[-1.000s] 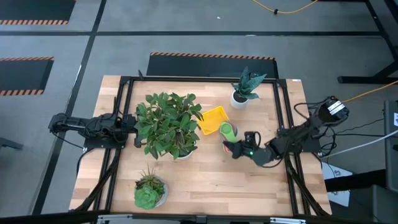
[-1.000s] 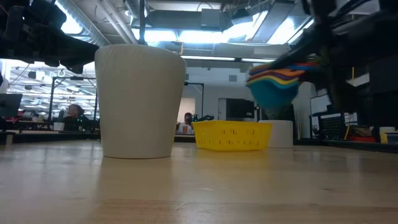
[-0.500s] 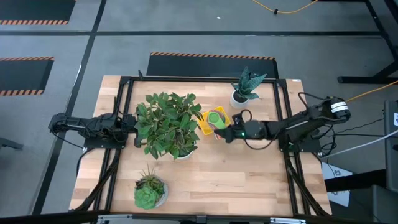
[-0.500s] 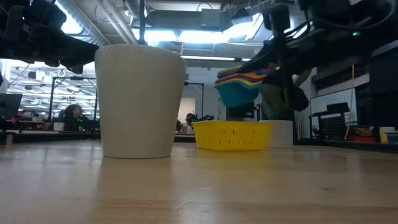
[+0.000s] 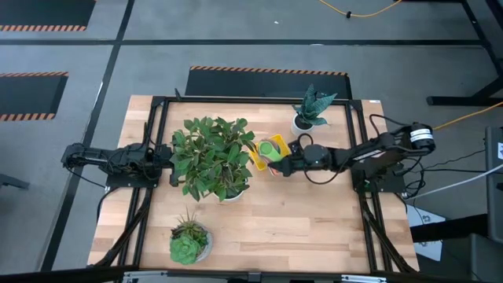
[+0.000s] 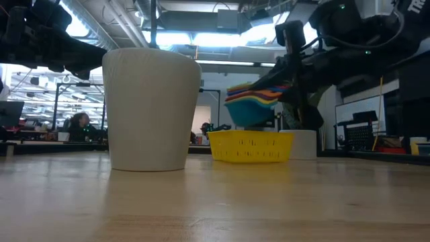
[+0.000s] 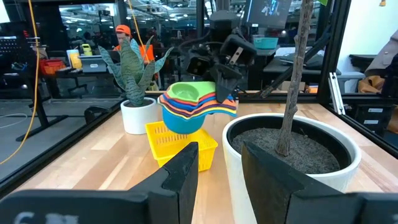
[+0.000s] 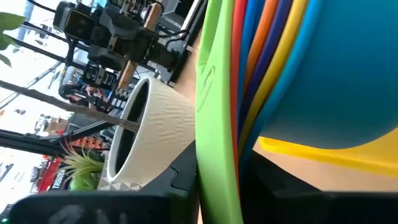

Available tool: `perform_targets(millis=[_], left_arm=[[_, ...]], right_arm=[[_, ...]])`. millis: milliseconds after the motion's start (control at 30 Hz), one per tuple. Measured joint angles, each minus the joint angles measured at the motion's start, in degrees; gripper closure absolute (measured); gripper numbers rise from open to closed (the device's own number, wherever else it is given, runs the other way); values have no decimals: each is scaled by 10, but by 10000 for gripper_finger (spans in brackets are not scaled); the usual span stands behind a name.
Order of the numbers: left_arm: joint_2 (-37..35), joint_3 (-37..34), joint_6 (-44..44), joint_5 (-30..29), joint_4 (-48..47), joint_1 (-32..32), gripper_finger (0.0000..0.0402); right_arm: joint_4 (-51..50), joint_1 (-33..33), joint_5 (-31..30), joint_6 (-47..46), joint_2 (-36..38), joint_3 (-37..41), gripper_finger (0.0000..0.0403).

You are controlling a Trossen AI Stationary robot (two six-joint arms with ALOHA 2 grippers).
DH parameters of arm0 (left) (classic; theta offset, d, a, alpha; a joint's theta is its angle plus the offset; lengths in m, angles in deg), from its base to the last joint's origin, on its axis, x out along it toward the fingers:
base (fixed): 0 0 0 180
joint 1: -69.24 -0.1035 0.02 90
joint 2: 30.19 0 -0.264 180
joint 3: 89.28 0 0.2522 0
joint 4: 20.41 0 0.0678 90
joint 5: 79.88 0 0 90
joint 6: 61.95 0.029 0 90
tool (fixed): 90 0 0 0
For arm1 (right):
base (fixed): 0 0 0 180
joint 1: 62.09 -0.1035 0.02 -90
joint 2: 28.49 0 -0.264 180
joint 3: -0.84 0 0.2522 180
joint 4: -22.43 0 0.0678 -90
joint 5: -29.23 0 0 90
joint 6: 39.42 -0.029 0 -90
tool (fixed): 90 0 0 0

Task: Nest measuring cups in basket
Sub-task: Put the nested measuring cups into the yellow basket

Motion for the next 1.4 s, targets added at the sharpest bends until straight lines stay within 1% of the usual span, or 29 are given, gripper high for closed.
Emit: perform_targets(millis=[267, 800, 900, 1167, 1400], left_arm=[[0, 0, 0, 0, 0, 0, 285], [0, 0, 0, 0, 0, 0, 285], [0, 0, 0, 0, 0, 0, 285], [0, 0, 0, 0, 0, 0, 285], [0, 0, 0, 0, 0, 0, 285]], right_arm=[[0, 3, 12, 12, -25, 0, 325], [4, 4, 14, 13, -63, 0, 325], [4, 4, 14, 13, -64, 0, 318], [3, 4, 10, 17, -65, 0, 285], [2, 4, 9, 30, -64, 0, 281]])
